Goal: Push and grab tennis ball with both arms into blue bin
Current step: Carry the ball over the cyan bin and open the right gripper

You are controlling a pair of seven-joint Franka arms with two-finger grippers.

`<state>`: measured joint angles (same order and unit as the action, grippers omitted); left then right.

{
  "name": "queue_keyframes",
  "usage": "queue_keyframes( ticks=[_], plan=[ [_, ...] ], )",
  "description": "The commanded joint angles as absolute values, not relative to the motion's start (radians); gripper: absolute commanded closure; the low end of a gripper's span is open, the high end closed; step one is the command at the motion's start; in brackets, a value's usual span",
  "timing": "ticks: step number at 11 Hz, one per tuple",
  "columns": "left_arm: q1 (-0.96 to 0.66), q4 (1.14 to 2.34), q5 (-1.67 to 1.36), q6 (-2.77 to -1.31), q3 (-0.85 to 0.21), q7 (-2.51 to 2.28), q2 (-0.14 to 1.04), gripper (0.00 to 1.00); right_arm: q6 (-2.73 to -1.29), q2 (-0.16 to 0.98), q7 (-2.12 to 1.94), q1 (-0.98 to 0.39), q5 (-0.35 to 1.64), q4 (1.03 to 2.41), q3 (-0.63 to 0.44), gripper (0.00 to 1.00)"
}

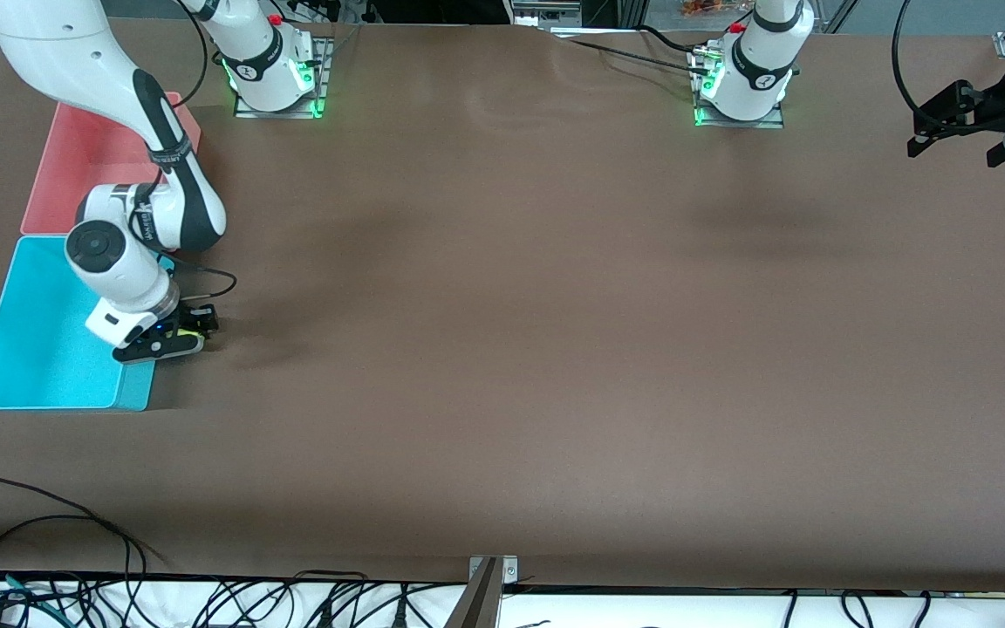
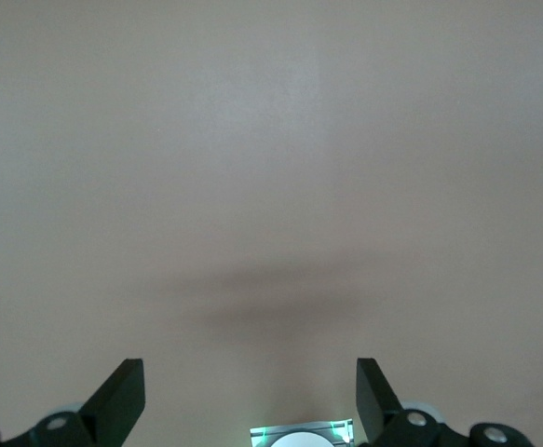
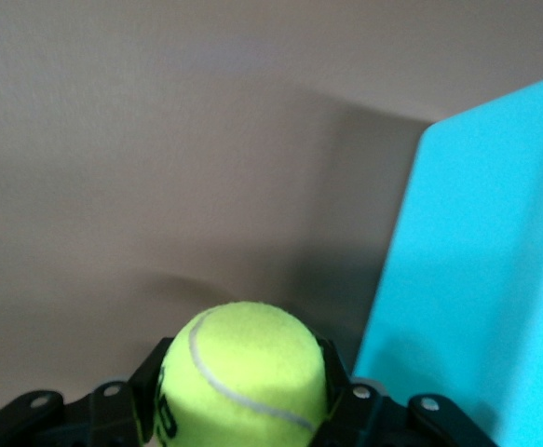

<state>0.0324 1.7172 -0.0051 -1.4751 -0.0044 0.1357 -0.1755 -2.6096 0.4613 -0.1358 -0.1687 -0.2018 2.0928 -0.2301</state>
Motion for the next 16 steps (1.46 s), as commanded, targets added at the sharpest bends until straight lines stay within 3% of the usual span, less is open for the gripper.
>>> queue_keyframes(
  ticks=[1, 3, 5, 10, 16],
  plan=[
    [0.017, 1.678, 0.012, -1.451, 0.002, 0.098, -0.167, 0.00, -2.172, 0.431, -0.155, -0.175, -0.213, 1.845, -0.221, 0.77],
    [0.018, 1.677, 0.012, -1.451, 0.012, 0.097, -0.167, 0.00, -2.004, 0.401, -0.228, -0.170, -0.199, 1.766, -0.225, 0.77],
    [0.018, 1.675, 0.011, -1.451, 0.014, 0.091, -0.169, 0.00, -1.955, 0.362, -0.355, -0.125, -0.152, 1.770, -0.233, 0.79],
    [0.020, 1.674, 0.011, -1.451, 0.011, 0.014, -0.166, 0.00, -1.936, 0.388, -0.736, 0.086, 0.078, 1.827, -0.233, 0.79],
    [0.028, 1.672, 0.009, -1.450, 0.011, 0.015, -0.161, 0.00, -1.937, 0.538, -0.969, 0.219, 0.245, 1.839, -0.230, 0.79]
  ],
)
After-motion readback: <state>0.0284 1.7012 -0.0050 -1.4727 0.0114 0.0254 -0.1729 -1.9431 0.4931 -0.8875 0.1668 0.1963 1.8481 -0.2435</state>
